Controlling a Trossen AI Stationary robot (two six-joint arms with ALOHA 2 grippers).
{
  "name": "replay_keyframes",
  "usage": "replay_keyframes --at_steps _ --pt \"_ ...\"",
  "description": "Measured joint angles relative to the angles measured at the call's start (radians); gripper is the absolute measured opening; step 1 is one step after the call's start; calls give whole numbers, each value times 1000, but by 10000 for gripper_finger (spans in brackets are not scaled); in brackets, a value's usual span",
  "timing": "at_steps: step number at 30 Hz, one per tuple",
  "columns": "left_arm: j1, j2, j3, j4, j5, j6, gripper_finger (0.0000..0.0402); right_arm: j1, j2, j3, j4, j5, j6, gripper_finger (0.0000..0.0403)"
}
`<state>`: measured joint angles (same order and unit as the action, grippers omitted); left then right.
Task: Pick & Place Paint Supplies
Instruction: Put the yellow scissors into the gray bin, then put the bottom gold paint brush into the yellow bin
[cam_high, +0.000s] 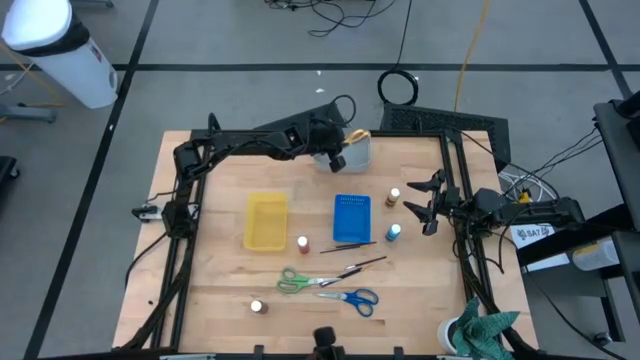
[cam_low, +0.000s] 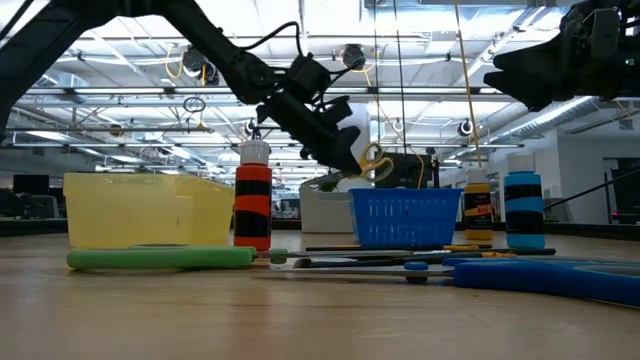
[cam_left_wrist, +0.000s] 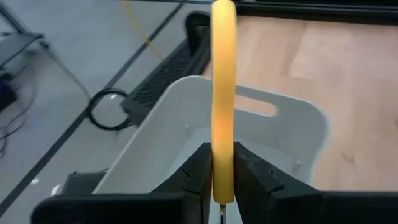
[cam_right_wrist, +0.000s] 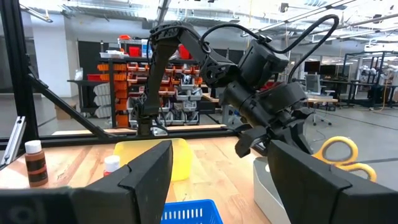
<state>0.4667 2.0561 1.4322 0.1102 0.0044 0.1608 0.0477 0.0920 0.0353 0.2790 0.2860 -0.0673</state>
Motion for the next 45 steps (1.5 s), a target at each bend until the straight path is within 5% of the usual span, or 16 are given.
replay_keyframes --at_steps 13,23,27,32,45 --pt "-55 -78 0 -5 -145 21 228 0 0 0 0 0 0 247" --pt "-194 -343 0 -196 -144 -18 266 0 0 0 0 0 0 247" --pt "-269 -458 -13 -313 -32 -105 266 0 0 0 0 0 0 247" --pt "-389 -640 -182 -251 28 -91 267 0 0 0 0 0 0 247" --pt "-507 -1027 -856 337 -145 -197 267 0 0 0 3 0 -1 247"
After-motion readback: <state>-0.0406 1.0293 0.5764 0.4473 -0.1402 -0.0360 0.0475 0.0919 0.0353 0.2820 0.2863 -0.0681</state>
